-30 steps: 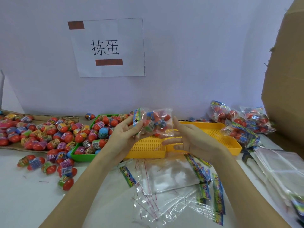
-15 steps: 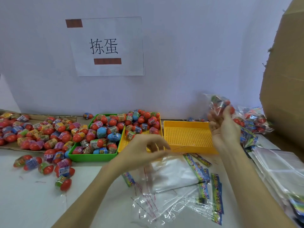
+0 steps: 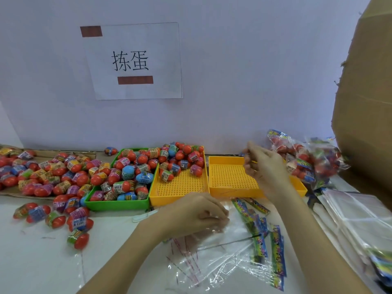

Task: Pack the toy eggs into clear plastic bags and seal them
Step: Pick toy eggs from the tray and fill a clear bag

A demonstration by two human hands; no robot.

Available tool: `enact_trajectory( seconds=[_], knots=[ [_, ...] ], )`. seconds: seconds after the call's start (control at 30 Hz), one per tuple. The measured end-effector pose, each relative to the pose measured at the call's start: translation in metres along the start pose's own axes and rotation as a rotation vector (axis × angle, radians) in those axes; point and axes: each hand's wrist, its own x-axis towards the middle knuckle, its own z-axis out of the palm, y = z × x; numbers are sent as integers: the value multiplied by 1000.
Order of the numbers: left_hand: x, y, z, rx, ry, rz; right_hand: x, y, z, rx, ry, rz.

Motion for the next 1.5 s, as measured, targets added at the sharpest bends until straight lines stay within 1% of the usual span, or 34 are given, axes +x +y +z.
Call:
enact_trajectory(
  seconds=[0.1, 0.17, 0.2, 0.27, 0.33, 0.4, 0.47, 0.53, 0.6, 0.7, 0.77, 0.87, 0.93, 0.97, 1.1, 1.13, 1.2, 1.3, 1.4, 1.43, 1.5],
  knots=[
    [0, 0, -4, -213, 130, -60, -7, 5, 10, -380, -94, -109],
    [0, 1, -11, -370, 200, -110, -8, 12, 15, -664, -99, -245],
    [-1, 0, -15, -455, 220, -142, -7, 16, 17, -751, -80, -297],
    [-4, -3, -24, -644, 253, -195, -6, 20, 20, -804, -67, -327],
    [-6, -5, -30, -843, 307, -251, -7, 20, 21, -789, -84, -294],
    [-7, -7, -34, -1045, 373, -346, -8, 18, 22, -754, -87, -282],
    [-8, -9, -36, -1165, 412, -433, -10, 13, 24, -665, -145, -257],
    [-10, -12, -37, -1184, 411, -469, -15, 9, 29, -561, -239, -196],
    [-11, -13, -38, -1201, 422, -483, -18, 5, 33, -542, -305, -126],
    [-9, -14, -40, -1254, 466, -499, -20, 4, 38, -501, -367, -70],
    [-9, -14, -41, -1274, 451, -497, -22, 4, 39, -477, -394, -60],
    [-12, -12, -43, -1385, 421, -506, -23, 7, 37, -415, -425, -35],
    [-13, -13, -43, -1418, 410, -504, -21, 10, 37, -291, -412, 11],
    [-13, -13, -43, -1445, 414, -490, -19, 11, 37, -247, -379, 19],
    [-14, -21, -45, -1672, 419, -408, -13, 12, 33, -194, -168, -20],
    [-14, -23, -45, -1662, 417, -401, -12, 13, 30, -193, -125, -30],
    [-12, -23, -44, -1528, 460, -417, -10, 14, 27, -239, -81, -69],
    [-9, -24, -40, -1292, 601, -448, -10, 15, 25, -328, -85, -140],
    [-11, -24, -35, -1112, 670, -449, -12, 15, 27, -405, -90, -190],
    [-11, -25, -34, -1073, 690, -451, -12, 15, 28, -452, -74, -215],
    [-10, -25, -34, -1009, 735, -456, -13, 17, 29, -652, -22, -308]
  ],
)
